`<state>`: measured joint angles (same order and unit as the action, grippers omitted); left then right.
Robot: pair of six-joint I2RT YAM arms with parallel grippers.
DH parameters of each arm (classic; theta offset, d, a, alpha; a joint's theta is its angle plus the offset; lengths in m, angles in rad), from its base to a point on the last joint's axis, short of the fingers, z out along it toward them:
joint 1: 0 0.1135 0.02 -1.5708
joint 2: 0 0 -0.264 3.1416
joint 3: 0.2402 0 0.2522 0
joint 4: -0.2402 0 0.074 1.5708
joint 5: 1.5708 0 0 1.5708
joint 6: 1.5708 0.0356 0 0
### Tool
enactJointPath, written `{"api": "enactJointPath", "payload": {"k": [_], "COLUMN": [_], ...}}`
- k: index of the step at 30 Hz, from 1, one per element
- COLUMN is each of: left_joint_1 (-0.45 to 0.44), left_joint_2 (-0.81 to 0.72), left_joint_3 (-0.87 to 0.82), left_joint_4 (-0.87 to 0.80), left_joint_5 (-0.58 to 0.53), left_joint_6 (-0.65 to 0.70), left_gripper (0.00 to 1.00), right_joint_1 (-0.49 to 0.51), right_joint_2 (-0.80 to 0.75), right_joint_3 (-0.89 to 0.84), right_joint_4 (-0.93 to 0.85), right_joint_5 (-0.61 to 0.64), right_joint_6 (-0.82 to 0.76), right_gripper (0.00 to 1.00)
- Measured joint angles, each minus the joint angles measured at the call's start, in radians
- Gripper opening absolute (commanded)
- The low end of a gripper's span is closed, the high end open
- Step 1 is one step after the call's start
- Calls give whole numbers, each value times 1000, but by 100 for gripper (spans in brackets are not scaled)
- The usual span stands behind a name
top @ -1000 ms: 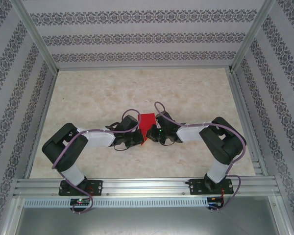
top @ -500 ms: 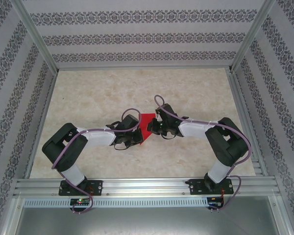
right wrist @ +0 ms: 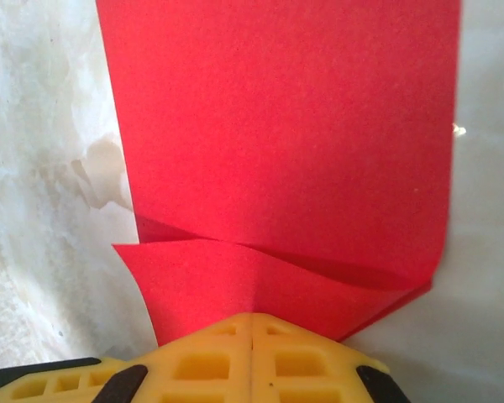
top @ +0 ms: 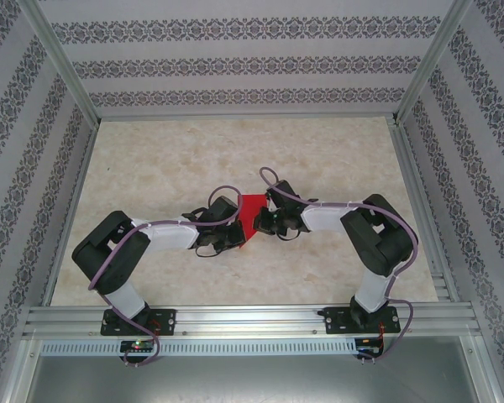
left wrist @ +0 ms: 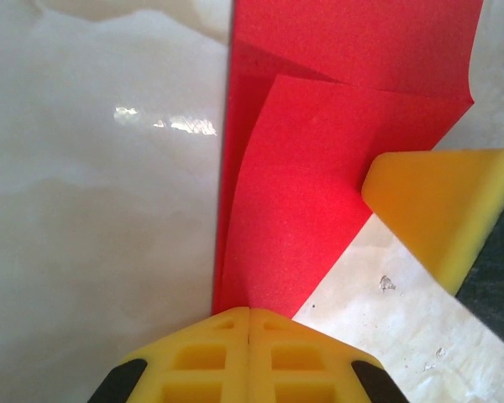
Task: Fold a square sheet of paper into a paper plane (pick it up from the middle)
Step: Third fold the triangle at the center of the table.
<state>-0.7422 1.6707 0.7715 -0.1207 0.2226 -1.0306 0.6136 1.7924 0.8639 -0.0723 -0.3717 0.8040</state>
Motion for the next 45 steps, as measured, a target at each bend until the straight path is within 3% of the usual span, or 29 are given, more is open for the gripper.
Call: {"api": "enactJointPath", "payload": {"k": [14,22,27,34,45], "left_joint_1": [0,0,0,0,0], "left_joint_2": [0,0,0,0,2], "left_joint_3": [0,0,0,0,0], "left_joint_4": [0,0,0,0,0], "left_joint_5": [-1,-1,-1,-1,-6], "left_joint_6": [-1,0,0,0,0], "left_gripper": [0,0,0,0,0], "right_joint_1": [-120,9,79,80,-1], "right_joint_2": [-30,-211,-130,-32,24], "right_joint_3": [31,21,7,0,7], "right_joint_4": [-84,-62,-19,0,13], "right_joint_5": [60,68,27,3,-71], "right_joint_6": [-48,-70,-42,-13,-27], "right_gripper": [5,5,1,0,0]}}
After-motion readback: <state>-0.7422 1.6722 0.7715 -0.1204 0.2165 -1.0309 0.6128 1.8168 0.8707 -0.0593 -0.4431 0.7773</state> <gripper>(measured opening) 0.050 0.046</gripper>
